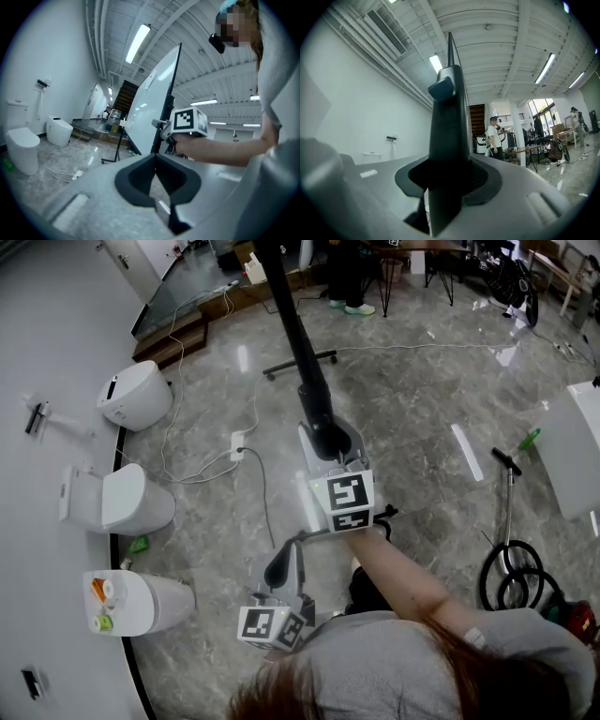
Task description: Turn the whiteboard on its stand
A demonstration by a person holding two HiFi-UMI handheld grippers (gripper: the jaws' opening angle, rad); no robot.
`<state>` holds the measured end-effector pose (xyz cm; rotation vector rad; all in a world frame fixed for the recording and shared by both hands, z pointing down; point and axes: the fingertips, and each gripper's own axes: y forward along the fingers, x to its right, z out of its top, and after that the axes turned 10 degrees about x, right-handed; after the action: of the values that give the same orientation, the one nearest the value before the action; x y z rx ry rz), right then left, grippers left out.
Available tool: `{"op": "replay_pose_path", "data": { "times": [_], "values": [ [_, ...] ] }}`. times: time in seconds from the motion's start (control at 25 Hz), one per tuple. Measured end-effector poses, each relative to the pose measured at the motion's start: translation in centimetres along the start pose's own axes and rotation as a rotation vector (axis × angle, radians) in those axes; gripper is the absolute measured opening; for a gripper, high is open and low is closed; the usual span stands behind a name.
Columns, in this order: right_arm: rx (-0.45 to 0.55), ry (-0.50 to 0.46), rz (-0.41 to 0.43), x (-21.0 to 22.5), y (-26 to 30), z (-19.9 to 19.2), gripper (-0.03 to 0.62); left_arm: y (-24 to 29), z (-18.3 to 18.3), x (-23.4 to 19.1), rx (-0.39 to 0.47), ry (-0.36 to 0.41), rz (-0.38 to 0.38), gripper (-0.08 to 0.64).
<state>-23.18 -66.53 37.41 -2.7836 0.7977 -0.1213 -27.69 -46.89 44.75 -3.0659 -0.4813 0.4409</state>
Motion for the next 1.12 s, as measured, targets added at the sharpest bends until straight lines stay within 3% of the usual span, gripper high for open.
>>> {"op": "replay_pose_path", "data": {
  "times": [1.12],
  "values": [
    [0.043, 0.003, 0.0, -1.8, -6.6, 1.7, 0.144, -4.9, -0.1, 2.9, 0.007, -0.013, -0.034, -0.005]
  ]
}}
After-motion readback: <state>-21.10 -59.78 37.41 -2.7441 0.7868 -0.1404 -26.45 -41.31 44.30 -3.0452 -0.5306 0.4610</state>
